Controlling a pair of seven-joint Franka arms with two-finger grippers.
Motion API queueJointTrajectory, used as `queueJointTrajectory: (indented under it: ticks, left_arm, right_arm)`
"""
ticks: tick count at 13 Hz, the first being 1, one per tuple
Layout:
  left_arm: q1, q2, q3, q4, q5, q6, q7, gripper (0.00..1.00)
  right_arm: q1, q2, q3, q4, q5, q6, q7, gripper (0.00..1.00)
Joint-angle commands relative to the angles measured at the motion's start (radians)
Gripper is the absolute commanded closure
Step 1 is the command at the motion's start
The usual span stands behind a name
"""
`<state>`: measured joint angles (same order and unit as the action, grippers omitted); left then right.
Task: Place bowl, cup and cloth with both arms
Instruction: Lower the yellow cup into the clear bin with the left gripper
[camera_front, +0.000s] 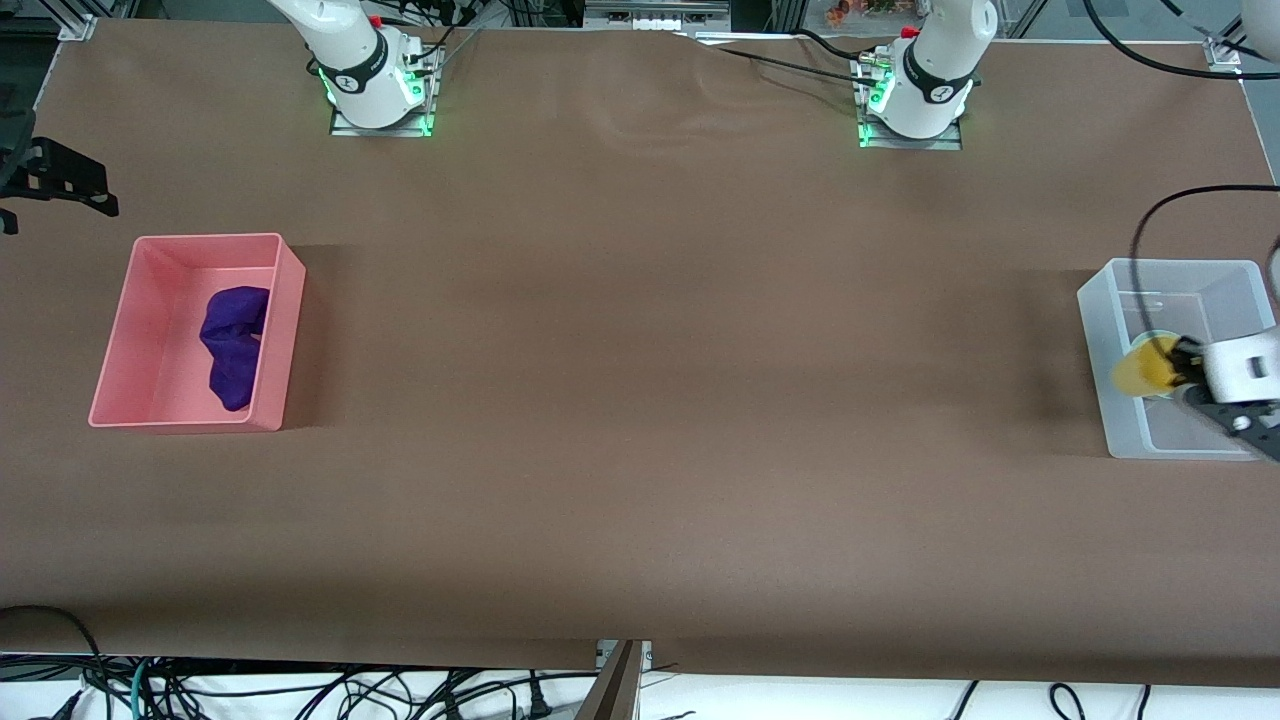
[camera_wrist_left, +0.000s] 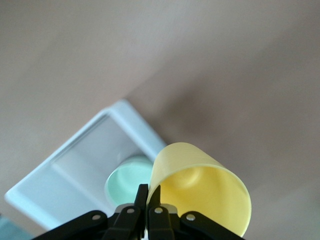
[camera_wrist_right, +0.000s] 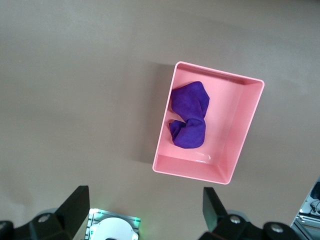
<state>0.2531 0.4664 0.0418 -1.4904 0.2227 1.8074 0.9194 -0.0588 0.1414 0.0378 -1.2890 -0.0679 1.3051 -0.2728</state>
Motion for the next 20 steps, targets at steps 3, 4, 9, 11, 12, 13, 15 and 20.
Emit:
queueJointTrajectory:
  ticks: [3, 4, 9, 11, 12, 13, 15, 20]
  left_arm:
    - [0.15, 0.055, 0.004, -0.079, 0.04, 0.148, 0.162, 1.0]
    - [0.182, 0.084, 0.003, -0.085, 0.034, 0.206, 0.198, 1.0]
    - [0.249, 0.175, -0.017, -0.09, -0.129, 0.359, 0.233, 1.0]
    - [0.247, 0.172, -0.017, -0.082, -0.132, 0.354, 0.234, 0.67]
    - [0.245, 0.169, -0.019, -0.077, -0.132, 0.351, 0.234, 0.01]
    - [0.242, 0.157, -0.019, -0.076, -0.132, 0.333, 0.233, 0.0]
    - [0.232, 0.086, -0.039, -0.064, -0.134, 0.232, 0.22, 0.0]
    - [0.23, -0.049, -0.239, 0.005, -0.146, -0.072, -0.099, 0.0]
  right_arm:
    - [0.005, -0.016, 0.007, -0.004, -0.001, -0.036, 0.115, 0.0]
    - [0.005, -0.019, 0.008, -0.004, -0.001, -0.043, 0.121, 0.0]
    - [0.01, 0.006, 0.01, 0.007, -0.007, -0.035, 0.113, 0.0]
    - [0.01, 0.006, 0.008, 0.007, -0.006, -0.029, 0.112, 0.0]
    - [0.01, 0.007, 0.008, 0.007, -0.006, -0.029, 0.112, 0.0]
    - [0.01, 0.01, 0.008, 0.007, -0.007, -0.029, 0.112, 0.0]
    - [0.01, 0.012, 0.008, 0.008, -0.006, -0.026, 0.11, 0.0]
    - [0.01, 0.014, 0.01, 0.007, -0.007, -0.024, 0.113, 0.0]
